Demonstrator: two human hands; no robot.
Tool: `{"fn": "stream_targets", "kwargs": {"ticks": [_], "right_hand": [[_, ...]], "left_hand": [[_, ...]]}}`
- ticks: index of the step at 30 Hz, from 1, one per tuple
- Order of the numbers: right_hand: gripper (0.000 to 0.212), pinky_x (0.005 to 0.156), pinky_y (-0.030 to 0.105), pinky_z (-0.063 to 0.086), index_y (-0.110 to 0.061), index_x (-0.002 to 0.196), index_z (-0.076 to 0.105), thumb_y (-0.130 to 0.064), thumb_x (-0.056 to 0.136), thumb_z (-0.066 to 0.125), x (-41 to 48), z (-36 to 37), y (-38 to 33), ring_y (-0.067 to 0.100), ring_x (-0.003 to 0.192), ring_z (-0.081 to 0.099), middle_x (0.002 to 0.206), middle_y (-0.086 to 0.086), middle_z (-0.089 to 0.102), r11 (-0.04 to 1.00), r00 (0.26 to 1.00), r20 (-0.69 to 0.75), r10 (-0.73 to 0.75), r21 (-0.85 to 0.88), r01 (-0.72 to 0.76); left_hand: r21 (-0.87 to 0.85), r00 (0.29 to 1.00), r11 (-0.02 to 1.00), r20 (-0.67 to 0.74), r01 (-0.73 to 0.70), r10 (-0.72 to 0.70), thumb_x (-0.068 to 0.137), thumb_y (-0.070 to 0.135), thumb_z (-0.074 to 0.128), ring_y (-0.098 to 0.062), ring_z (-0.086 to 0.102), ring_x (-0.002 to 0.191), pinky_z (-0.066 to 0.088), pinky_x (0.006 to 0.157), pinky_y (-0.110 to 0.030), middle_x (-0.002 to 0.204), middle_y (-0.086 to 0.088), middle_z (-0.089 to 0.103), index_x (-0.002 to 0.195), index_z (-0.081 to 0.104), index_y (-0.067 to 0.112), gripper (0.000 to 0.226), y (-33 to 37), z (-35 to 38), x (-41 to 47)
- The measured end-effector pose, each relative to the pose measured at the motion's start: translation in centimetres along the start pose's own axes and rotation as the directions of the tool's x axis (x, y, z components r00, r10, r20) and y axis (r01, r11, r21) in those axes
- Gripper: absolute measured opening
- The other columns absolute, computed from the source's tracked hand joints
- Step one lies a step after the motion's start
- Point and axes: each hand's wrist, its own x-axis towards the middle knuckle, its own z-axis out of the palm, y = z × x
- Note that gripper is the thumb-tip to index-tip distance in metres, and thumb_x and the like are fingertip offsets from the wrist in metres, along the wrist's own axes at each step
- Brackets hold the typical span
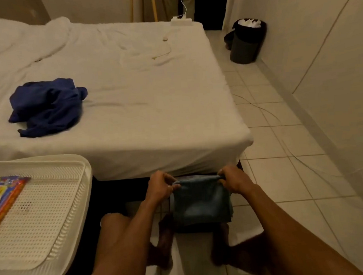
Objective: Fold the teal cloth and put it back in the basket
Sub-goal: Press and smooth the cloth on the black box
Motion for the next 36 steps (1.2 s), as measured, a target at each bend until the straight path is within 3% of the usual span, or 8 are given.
{"fn": "stream_targets", "kwargs": {"ticks": [7,14,19,23,27,31,33,36], "right_hand": [[0.022,0.079,0.034,0.049,-0.013,0.111,0.064,-0.028,0.097,0.057,4.4,2.6,0.8,0.028,0.101,0.063,0.111,0.010,0.066,0.997,0.990,-0.118,0.071,-0.003,-0.072],[0.016,0.074,0.034,0.052,-0.011,0.090,0.066,-0.026,0.094,0.062,5.5,6.4,1.7,0.024,0.086,0.063,0.092,0.009,0.068,0.996,0.926,-0.372,0.071,0.085,-0.042],[0.039,0.100,0.046,0.047,-0.012,0.130,0.056,-0.027,0.093,0.057,4.9,11.0,0.7,0.033,0.119,0.053,0.130,0.016,0.058,0.993,0.852,-0.522,-0.028,-0.109,-0.034],[0.055,0.121,0.043,0.019,-0.017,0.149,0.041,-0.038,0.099,0.041,4.7,15.4,-2.5,0.026,0.144,0.029,0.154,0.011,0.042,0.979,0.875,-0.438,-0.205,-0.102,0.178],[0.062,0.122,0.042,0.000,-0.018,0.159,0.016,-0.044,0.103,0.025,6.0,17.0,-4.5,0.024,0.155,0.000,0.167,0.005,0.006,0.971,0.922,-0.308,-0.236,-0.119,0.209],[0.064,0.123,0.044,-0.005,-0.025,0.160,0.003,-0.042,0.103,0.027,6.3,17.5,-5.0,0.022,0.154,-0.012,0.167,0.003,-0.006,0.974,0.932,-0.294,-0.213,-0.135,0.180],[0.065,0.123,0.044,-0.005,-0.027,0.159,0.003,-0.041,0.102,0.031,6.3,17.6,-4.8,0.022,0.154,-0.011,0.168,0.003,-0.005,0.974,0.936,-0.283,-0.211,-0.146,0.175],[0.066,0.124,0.044,-0.005,-0.029,0.159,0.001,-0.046,0.101,0.027,6.1,17.1,-3.8,0.021,0.154,-0.012,0.167,0.001,-0.006,0.971,0.945,-0.255,-0.205,-0.177,0.162]], "left_hand": [[-0.067,0.996,0.994,-0.031,0.081,-0.083,0.075,0.027,0.084,-0.003,0.066,0.063,0.051,0.058,-0.023,0.070,0.006,0.073,0.084,0.080,0.017,0.013,-3.0,3.0,5.3],[-0.088,0.972,0.990,-0.197,0.109,-0.125,0.077,0.040,0.079,-0.004,0.070,0.077,0.054,0.069,-0.024,0.081,0.010,0.076,0.088,0.079,0.025,0.019,-4.8,5.2,6.9],[-0.082,0.904,0.992,-0.411,0.091,-0.117,0.095,0.027,0.060,-0.025,0.070,0.095,0.054,0.078,-0.033,0.103,-0.005,0.075,0.106,0.073,0.017,0.020,-6.5,7.2,5.5],[-0.184,0.972,0.982,-0.217,0.050,-0.090,0.101,0.025,0.048,-0.025,0.055,0.128,0.040,0.101,-0.025,0.136,-0.009,0.061,0.137,0.056,0.012,0.039,-8.6,9.2,5.0],[-0.266,0.990,0.964,-0.138,-0.013,-0.025,0.106,0.027,0.032,-0.006,0.033,0.140,0.019,0.107,-0.004,0.153,-0.002,0.041,0.151,0.035,0.015,0.046,-9.6,10.3,5.0],[-0.291,0.990,0.955,-0.138,-0.059,0.019,0.105,0.037,0.027,-0.002,0.026,0.143,0.018,0.113,-0.007,0.155,0.008,0.030,0.155,0.021,0.025,0.052,-10.1,11.4,4.8],[-0.324,0.989,0.945,-0.150,-0.045,-0.004,0.102,0.045,0.025,-0.003,0.027,0.145,0.020,0.116,-0.015,0.158,0.008,0.030,0.155,0.022,0.028,0.056,-10.4,11.9,4.8],[-0.312,0.983,0.949,-0.184,-0.040,-0.019,0.100,0.048,0.023,-0.005,0.031,0.145,0.021,0.113,-0.010,0.158,0.005,0.034,0.153,0.027,0.029,0.056,-10.5,12.1,4.8]]}}
